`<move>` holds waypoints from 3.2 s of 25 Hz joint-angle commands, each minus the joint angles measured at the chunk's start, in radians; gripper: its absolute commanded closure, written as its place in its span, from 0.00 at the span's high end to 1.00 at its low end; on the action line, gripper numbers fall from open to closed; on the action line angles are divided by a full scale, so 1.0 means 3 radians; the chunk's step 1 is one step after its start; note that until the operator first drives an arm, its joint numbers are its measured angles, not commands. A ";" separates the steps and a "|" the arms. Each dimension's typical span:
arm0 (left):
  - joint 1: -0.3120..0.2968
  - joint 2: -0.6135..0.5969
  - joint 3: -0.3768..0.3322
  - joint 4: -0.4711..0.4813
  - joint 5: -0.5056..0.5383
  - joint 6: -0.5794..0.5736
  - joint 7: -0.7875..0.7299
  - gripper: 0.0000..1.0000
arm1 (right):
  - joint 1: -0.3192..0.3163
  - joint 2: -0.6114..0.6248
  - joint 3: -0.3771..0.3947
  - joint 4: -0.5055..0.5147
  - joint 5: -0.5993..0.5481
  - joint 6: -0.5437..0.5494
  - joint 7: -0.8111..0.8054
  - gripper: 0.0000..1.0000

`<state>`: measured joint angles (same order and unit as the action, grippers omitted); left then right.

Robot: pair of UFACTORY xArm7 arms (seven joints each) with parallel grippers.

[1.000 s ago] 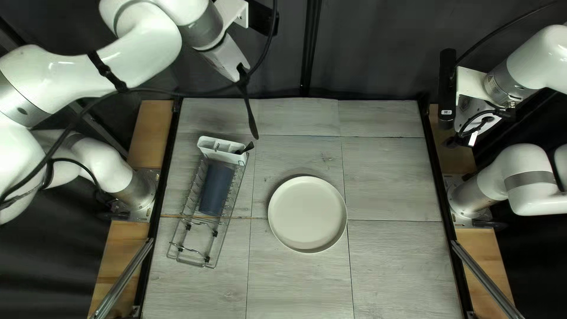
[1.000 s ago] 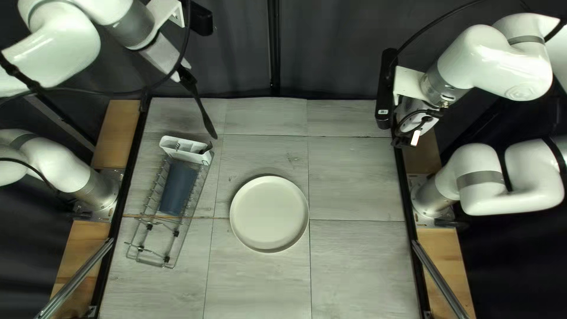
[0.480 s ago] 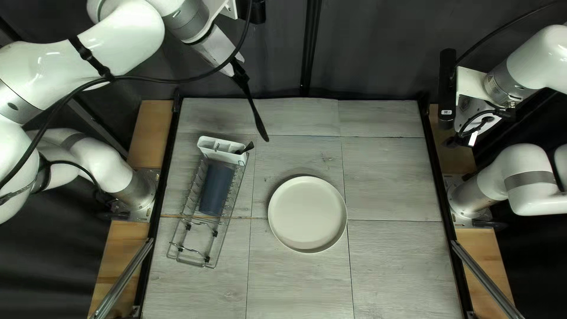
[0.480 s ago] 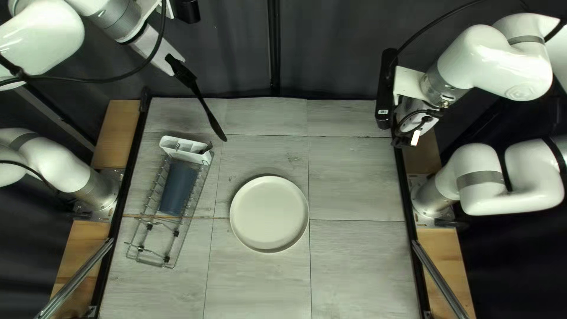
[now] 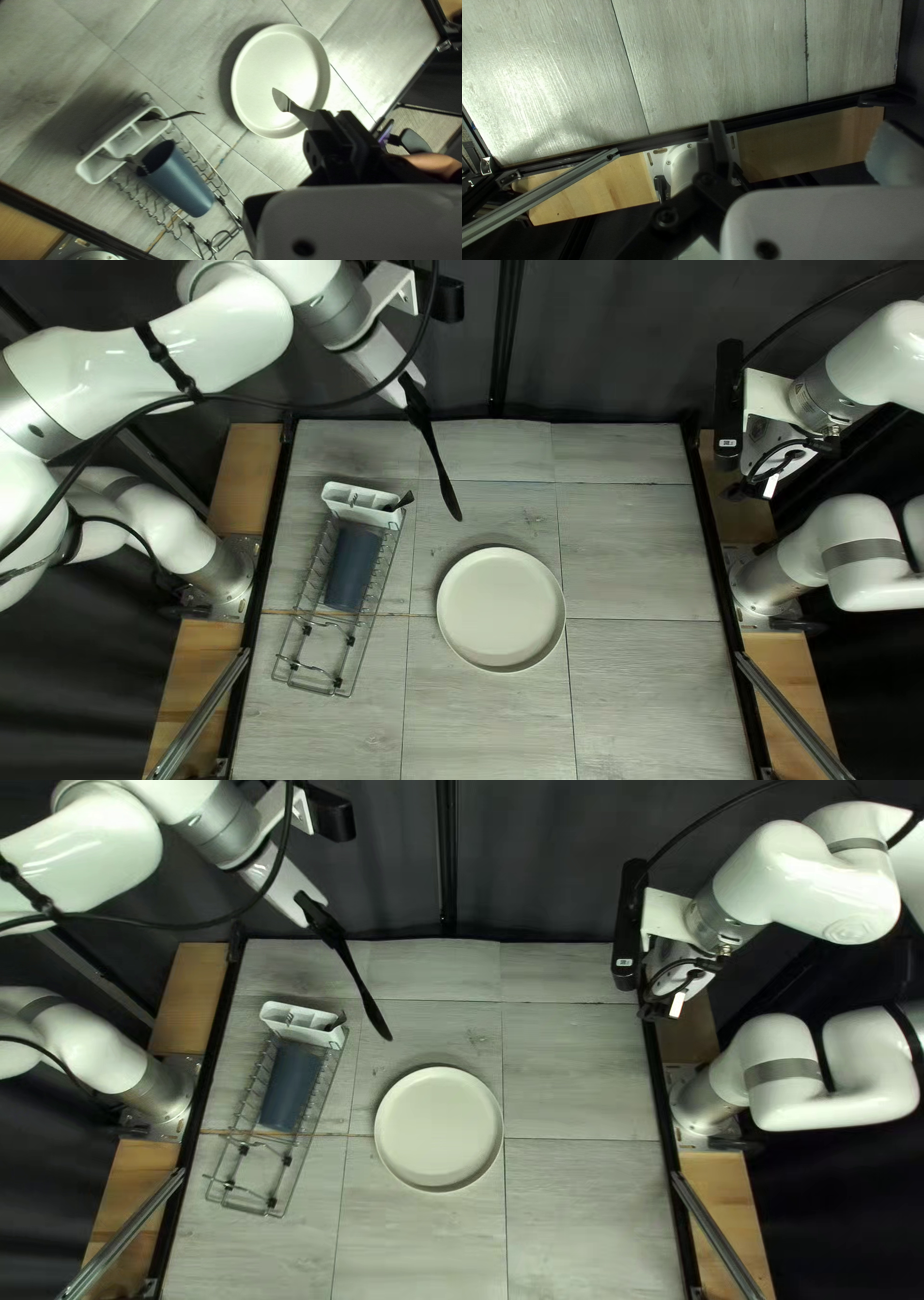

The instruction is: Pick up and place plate onto table. Place down one fork to the left of the plate. Place spoon and knife to the right of the plate. Place cup above the knife and spoon

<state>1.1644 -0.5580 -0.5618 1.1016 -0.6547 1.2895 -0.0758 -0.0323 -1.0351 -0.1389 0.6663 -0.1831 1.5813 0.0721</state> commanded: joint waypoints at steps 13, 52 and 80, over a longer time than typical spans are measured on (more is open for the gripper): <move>0.0030 0.0193 0.0397 -0.0112 -0.0234 0.0160 0.0325 0.00 | 0.0000 0.0000 0.0000 0.0000 0.0000 0.0000 0.0000 1.00; 0.0392 -0.0459 0.1651 -0.1194 -0.0738 0.0493 0.0710 0.00 | 0.0000 0.0000 0.0000 0.0000 0.0000 0.0000 0.0000 1.00; 0.0076 0.1187 0.1329 -0.0422 -0.1022 0.0231 0.0979 0.00 | 0.0000 0.0000 0.0000 0.0000 0.0000 0.0000 0.0000 1.00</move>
<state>1.2027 -0.2284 -0.1436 0.9530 -0.9591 1.3699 0.2213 -0.0323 -1.0351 -0.1389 0.6663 -0.1831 1.5813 0.0721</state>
